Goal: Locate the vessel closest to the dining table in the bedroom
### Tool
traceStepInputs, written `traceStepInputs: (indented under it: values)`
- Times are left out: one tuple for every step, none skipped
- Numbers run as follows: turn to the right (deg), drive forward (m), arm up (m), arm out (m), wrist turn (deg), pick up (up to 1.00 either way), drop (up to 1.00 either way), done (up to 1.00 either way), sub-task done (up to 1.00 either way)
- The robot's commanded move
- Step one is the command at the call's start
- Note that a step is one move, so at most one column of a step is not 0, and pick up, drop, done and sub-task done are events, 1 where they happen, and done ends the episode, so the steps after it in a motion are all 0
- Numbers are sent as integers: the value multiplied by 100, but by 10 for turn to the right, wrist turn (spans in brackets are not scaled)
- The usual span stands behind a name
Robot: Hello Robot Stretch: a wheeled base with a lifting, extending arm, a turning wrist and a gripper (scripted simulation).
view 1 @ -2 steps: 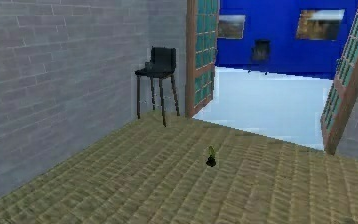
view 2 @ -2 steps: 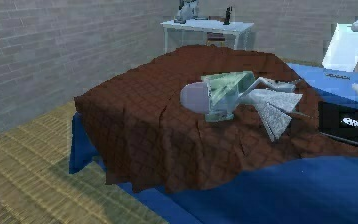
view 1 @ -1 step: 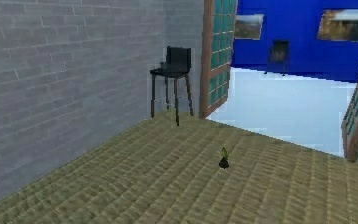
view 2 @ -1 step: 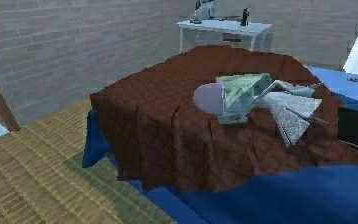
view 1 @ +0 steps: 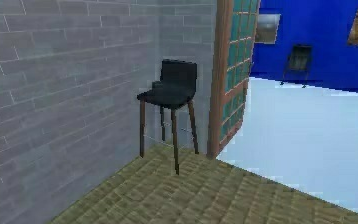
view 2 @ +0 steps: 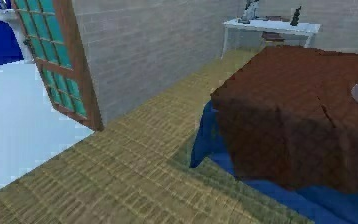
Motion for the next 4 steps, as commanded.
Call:
traceStepInputs:
  values:
    - [0,80,0,0,0,0,0,0,0]
    - [210,0,0,0,0,0,0,0,0]
    - [0,40,0,0,0,0,0,0,0]
    - [240,0,0,0,0,0,0,0,0]
